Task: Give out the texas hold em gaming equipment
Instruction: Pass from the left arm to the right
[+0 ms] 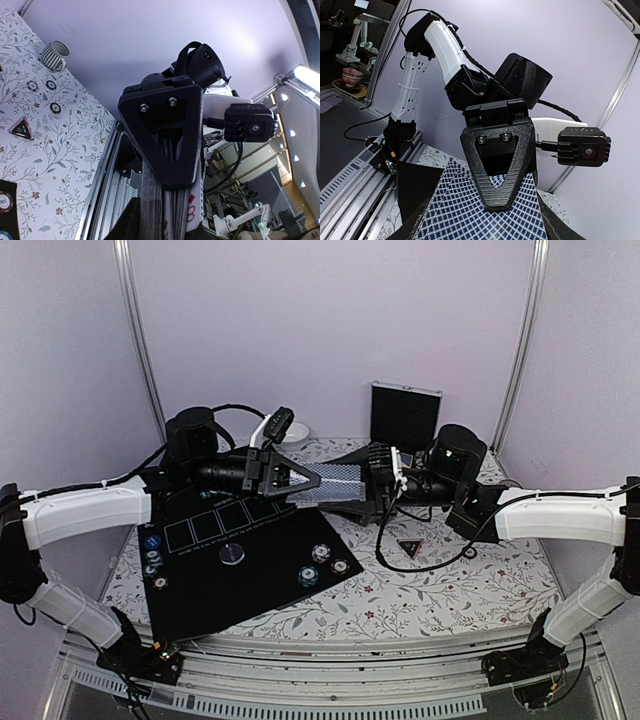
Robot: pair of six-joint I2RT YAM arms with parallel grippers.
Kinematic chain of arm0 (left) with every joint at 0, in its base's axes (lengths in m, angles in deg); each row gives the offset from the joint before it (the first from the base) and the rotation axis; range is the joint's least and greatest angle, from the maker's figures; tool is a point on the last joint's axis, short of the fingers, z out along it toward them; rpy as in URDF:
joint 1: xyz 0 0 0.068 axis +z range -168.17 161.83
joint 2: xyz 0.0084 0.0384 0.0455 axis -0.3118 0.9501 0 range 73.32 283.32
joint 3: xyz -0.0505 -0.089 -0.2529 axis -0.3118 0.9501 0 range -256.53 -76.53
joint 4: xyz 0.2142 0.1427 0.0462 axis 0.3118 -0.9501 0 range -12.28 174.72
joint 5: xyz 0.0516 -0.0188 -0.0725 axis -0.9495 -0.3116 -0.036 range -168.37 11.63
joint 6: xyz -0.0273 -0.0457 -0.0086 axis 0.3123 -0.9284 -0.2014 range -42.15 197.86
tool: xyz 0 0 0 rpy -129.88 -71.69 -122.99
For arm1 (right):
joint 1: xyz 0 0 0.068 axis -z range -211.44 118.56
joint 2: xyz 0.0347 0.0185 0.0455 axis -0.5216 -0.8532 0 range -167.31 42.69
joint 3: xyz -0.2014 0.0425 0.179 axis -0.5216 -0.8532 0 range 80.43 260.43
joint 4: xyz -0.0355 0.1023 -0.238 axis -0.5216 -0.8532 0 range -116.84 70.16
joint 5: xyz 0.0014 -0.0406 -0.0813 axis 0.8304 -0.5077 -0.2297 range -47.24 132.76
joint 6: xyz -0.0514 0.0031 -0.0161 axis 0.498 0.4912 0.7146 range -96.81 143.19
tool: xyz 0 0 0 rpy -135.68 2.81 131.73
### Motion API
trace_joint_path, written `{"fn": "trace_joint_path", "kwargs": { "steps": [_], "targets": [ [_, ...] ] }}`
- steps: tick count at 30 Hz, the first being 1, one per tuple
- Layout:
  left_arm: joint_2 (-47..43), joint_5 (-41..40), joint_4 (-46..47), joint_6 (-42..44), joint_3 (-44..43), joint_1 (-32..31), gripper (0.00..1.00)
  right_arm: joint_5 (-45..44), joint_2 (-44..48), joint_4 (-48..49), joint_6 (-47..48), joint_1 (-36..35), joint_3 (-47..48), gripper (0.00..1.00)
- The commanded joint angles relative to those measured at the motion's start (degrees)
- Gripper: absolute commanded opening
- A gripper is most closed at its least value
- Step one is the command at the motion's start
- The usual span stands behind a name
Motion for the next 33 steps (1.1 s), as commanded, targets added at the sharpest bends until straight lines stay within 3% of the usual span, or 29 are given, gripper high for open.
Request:
{"fn": "trace_joint_path", "kwargs": {
  "steps": [1,13,19,28,33],
  "targets": [
    [-0.2,2.6,3.3,-0.2,-1.5,-0.8,0.28,-1.6,-0.4,-1.3,-0.7,0.5,-0.1,0.58],
    [0.9,3.3,2.5,0.0,-3.3,-1.4,0.25,-1.6,-0.6,-0.2,-1.4,0.5,-0.3,0.6],
    [0.6,3.0,1.3,0.5,-3.7,-1.5,0.37,-1.6,-0.3,0.0,-1.6,0.4,-0.9,0.61],
    [0.9,3.0,0.3,1.0,-4.4,-1.4,0.43,-1.7,-0.1,1.0,-2.3,0.5,-1.5,0.6],
    [0.9,3.1,-0.3,1.4,-5.0,-1.5,0.52,-1.7,-0.2,2.4,-3.4,0.5,-2.1,0.59]
  ]
}}
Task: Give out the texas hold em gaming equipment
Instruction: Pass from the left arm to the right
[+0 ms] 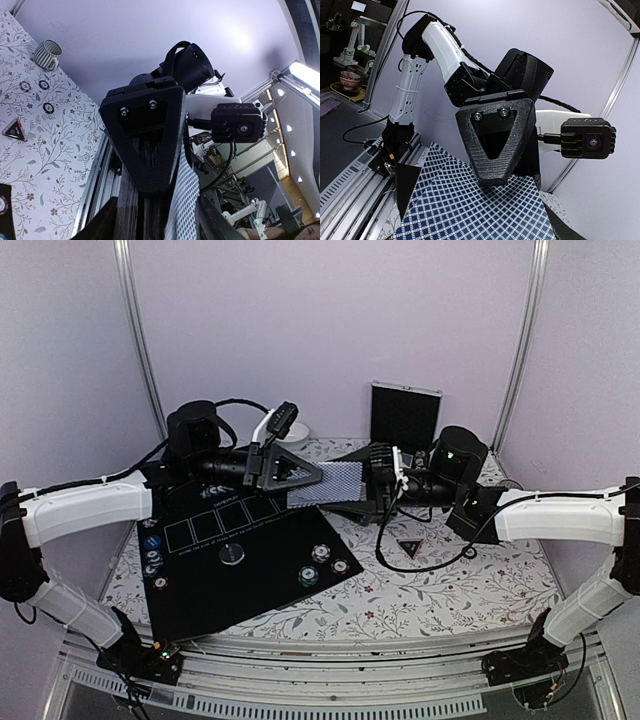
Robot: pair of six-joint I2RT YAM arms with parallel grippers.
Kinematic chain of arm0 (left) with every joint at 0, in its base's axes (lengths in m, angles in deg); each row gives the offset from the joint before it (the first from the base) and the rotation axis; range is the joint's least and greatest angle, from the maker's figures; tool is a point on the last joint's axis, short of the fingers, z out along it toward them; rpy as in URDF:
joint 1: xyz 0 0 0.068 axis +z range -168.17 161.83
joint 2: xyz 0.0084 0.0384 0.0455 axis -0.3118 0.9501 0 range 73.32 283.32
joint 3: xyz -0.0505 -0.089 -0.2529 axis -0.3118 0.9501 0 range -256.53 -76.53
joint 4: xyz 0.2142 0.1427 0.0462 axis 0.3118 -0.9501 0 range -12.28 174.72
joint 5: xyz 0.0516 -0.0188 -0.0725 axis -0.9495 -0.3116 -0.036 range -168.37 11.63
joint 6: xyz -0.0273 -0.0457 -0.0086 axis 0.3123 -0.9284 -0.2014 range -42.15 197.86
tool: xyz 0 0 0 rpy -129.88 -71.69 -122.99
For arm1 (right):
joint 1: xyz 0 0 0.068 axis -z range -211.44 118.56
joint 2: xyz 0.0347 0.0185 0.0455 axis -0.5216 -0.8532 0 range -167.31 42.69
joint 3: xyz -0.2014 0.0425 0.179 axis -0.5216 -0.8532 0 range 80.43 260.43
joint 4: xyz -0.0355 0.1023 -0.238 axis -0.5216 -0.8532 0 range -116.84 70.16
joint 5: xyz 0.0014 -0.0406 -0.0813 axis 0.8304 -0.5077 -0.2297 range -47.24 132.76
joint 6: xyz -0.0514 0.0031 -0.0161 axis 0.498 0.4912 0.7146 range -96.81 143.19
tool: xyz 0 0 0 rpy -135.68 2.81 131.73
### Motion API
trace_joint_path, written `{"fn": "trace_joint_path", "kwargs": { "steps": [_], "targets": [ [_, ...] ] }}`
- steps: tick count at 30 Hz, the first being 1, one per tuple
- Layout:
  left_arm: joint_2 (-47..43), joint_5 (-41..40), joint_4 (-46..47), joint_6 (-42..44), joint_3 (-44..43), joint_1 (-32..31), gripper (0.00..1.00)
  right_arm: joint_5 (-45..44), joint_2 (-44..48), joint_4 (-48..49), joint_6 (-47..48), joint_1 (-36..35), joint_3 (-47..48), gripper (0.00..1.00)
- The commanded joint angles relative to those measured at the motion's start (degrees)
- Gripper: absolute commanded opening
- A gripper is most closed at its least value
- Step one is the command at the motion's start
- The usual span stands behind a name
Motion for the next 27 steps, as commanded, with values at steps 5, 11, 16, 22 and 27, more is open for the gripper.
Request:
{"fn": "trace_joint_path", "kwargs": {
  "steps": [5,11,16,22,27],
  "targets": [
    [0.2,0.9,-1.2,2.2,-2.5,-0.9,0.53,-1.2,0.3,2.0,-2.7,0.3,-2.0,0.6],
    [-0.1,-1.6,-9.0,7.2,-5.1,-0.6,0.53,-1.1,1.0,3.0,-3.5,0.3,-2.6,0.6],
    [-0.6,-4.2,-16.4,11.6,-7.3,-0.4,0.57,-1.5,1.4,3.4,-3.7,0.4,-3.1,0.59],
    [-0.7,-4.4,-18.1,12.2,-7.3,0.0,0.58,-1.9,2.0,4.5,-4.0,0.5,-3.4,0.59],
    [-0.4,-4.3,-18.2,12.3,-7.1,0.0,0.59,-2.3,1.9,5.1,-4.2,0.5,-3.5,0.59]
  ]
}}
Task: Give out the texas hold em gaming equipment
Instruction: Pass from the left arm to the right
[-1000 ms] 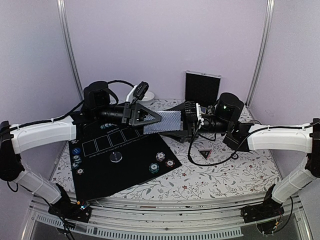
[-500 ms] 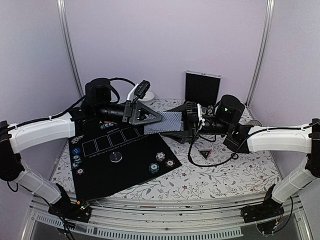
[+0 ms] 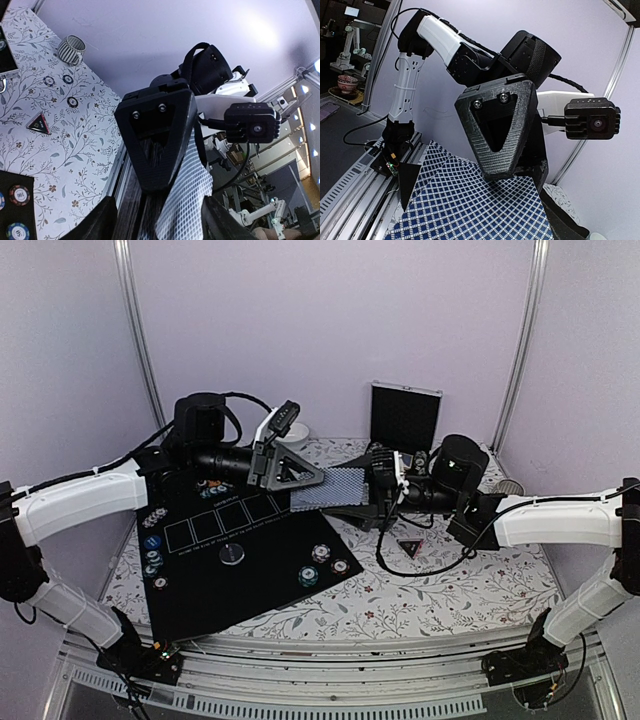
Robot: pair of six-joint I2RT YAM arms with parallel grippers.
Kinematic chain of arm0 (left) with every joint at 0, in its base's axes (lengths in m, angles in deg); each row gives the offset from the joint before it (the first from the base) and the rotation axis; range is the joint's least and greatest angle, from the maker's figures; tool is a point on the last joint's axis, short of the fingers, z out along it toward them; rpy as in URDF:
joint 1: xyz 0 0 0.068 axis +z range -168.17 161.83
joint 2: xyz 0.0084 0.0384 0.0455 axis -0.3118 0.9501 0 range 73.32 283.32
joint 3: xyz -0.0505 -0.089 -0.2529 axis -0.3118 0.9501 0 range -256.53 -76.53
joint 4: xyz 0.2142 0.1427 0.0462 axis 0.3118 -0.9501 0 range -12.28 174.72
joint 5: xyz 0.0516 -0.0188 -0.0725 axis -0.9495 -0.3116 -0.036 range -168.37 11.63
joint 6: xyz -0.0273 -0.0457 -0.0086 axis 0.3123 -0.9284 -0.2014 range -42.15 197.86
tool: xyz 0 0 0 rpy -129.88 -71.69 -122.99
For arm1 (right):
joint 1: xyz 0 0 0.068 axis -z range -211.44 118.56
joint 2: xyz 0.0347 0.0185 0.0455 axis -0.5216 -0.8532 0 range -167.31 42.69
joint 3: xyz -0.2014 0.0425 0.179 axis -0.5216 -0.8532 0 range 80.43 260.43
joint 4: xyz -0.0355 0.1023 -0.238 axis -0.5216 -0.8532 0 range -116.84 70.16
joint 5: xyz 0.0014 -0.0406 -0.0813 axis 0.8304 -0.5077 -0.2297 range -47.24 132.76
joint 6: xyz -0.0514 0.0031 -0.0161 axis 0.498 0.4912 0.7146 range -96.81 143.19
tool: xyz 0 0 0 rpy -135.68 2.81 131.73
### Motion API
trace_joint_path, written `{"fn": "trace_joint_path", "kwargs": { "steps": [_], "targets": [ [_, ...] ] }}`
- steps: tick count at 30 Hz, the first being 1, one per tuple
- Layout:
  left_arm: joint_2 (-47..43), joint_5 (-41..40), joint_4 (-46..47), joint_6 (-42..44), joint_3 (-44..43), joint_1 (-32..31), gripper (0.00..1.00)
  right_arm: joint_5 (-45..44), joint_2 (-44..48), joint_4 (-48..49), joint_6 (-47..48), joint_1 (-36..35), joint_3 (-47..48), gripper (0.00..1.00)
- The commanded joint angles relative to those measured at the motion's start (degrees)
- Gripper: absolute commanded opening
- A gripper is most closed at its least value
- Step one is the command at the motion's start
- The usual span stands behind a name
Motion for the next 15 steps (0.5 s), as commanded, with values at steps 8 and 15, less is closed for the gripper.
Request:
{"fn": "trace_joint_path", "kwargs": {
  "steps": [8,15],
  "targets": [
    [0.3,-3.4,-8.3,5.9,-3.8,0.2,0.55,-1.3,2.3,3.4,-1.5,0.5,-0.8,0.59],
    [0.2,-4.9,-12.3,8.4,-6.0,0.5,0.55,-1.3,2.8,3.4,-1.5,0.7,-1.1,0.59]
  ]
}}
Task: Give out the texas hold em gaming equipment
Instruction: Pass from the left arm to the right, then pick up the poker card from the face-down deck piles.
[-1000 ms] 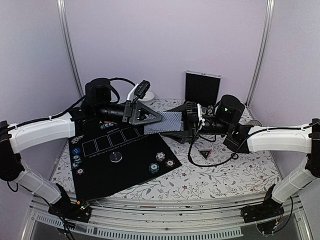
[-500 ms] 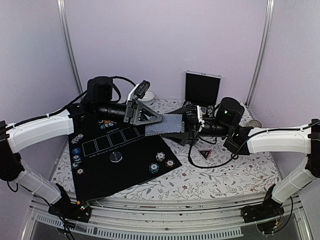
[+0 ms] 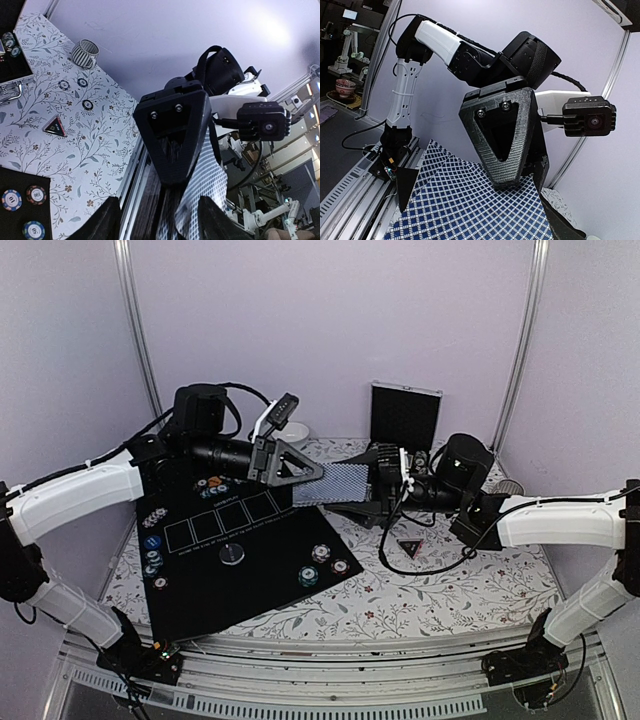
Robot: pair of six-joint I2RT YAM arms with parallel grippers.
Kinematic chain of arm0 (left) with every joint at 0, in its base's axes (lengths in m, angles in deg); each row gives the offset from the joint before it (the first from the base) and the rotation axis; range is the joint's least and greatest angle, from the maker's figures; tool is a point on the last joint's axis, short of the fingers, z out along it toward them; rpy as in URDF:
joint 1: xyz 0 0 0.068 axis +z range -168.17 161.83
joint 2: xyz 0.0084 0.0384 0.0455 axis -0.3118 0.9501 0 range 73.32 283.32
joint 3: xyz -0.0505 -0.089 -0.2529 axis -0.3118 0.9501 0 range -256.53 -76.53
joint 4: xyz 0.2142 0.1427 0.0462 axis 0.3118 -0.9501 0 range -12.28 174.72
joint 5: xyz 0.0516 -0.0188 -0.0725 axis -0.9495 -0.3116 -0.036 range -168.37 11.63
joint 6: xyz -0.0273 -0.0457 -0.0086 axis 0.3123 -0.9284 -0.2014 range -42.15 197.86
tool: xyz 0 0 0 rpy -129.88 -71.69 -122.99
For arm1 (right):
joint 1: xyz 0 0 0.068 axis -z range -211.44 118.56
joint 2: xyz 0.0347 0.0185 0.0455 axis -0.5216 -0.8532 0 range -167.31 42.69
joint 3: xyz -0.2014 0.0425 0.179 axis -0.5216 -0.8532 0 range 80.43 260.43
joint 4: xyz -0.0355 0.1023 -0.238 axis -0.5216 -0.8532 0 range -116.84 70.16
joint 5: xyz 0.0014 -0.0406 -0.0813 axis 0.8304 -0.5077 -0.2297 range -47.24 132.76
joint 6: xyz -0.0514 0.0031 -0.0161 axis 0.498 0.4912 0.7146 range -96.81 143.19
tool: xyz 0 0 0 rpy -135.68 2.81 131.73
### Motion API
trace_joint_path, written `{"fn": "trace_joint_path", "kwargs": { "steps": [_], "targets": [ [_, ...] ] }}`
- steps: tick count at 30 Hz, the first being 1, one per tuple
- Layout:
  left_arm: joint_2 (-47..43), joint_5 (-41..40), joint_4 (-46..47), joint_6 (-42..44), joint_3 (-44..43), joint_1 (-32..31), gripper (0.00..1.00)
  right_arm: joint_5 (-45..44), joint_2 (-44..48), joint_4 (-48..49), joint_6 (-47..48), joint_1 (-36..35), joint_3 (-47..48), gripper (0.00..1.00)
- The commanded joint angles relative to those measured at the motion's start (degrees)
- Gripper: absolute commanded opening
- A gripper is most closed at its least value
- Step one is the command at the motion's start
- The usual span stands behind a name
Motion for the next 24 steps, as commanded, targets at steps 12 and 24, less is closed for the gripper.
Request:
{"fn": "trace_joint_path", "kwargs": {
  "steps": [12,24],
  "targets": [
    [-1.0,-3.2,-7.8,4.6,-2.1,1.6,0.55,-1.0,2.9,2.2,-0.6,1.2,-1.4,0.59],
    [-2.5,-3.4,-7.3,4.1,-1.7,2.7,0.58,-0.7,3.2,2.2,-0.7,1.5,-1.5,0.59]
  ]
}}
